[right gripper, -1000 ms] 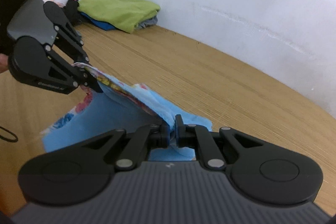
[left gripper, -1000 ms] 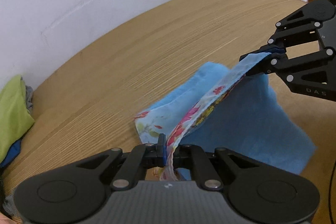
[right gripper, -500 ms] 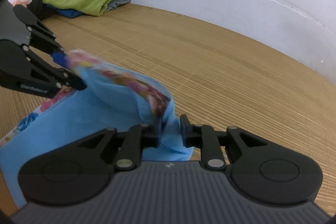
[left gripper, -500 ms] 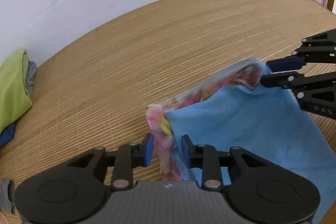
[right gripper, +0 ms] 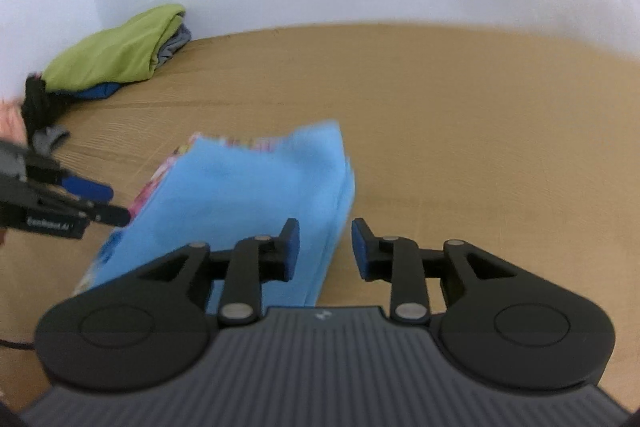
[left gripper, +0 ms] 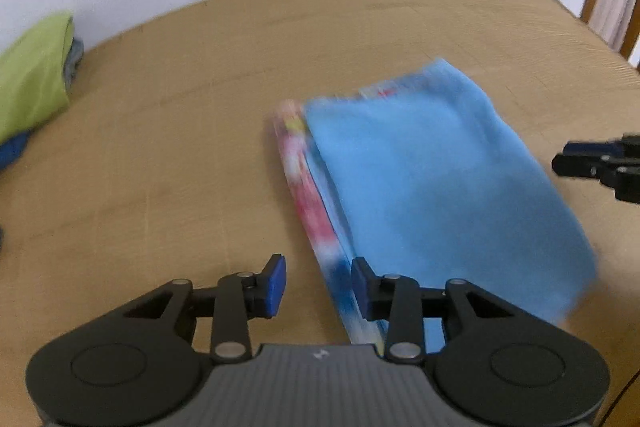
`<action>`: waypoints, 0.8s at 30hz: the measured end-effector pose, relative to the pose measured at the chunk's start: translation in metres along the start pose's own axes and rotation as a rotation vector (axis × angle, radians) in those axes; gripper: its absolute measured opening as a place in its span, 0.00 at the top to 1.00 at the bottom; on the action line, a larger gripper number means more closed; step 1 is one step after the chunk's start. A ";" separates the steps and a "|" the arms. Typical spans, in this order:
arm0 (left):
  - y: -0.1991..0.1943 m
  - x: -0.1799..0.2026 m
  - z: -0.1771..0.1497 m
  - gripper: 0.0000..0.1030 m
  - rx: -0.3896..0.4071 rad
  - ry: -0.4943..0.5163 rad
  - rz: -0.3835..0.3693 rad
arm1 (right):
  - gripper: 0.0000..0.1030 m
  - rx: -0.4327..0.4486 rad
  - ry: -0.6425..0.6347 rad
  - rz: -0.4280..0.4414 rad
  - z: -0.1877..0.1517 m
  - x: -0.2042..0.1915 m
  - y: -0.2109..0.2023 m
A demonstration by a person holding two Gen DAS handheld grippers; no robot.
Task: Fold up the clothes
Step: 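Open both grippers and release the folded scarf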
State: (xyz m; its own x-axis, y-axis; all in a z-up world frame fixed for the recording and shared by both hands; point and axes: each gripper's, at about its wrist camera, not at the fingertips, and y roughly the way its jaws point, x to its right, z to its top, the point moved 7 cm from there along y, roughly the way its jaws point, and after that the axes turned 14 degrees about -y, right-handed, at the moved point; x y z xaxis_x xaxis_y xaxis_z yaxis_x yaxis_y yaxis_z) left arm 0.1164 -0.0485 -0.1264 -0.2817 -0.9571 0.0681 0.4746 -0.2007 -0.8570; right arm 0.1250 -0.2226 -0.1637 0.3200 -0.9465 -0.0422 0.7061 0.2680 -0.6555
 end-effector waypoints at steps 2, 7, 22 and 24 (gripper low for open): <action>-0.011 -0.001 -0.022 0.61 -0.019 -0.016 -0.029 | 0.66 -0.020 0.033 0.021 -0.018 -0.007 -0.014; -0.025 0.004 -0.068 0.59 -0.025 0.034 -0.055 | 0.57 -0.024 0.002 0.047 -0.052 -0.029 -0.047; -0.033 0.016 -0.081 0.54 0.044 0.088 -0.100 | 0.56 0.005 -0.159 -0.030 -0.067 -0.057 -0.040; -0.029 0.018 -0.081 0.54 0.044 0.079 -0.101 | 0.56 0.006 -0.161 -0.022 -0.068 -0.057 -0.038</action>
State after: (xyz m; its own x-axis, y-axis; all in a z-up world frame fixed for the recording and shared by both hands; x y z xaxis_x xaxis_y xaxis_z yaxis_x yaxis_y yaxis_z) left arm 0.0301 -0.0432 -0.1412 -0.3939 -0.9125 0.1105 0.4766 -0.3056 -0.8243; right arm 0.0371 -0.1913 -0.1879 0.4012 -0.9111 0.0945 0.7177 0.2486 -0.6504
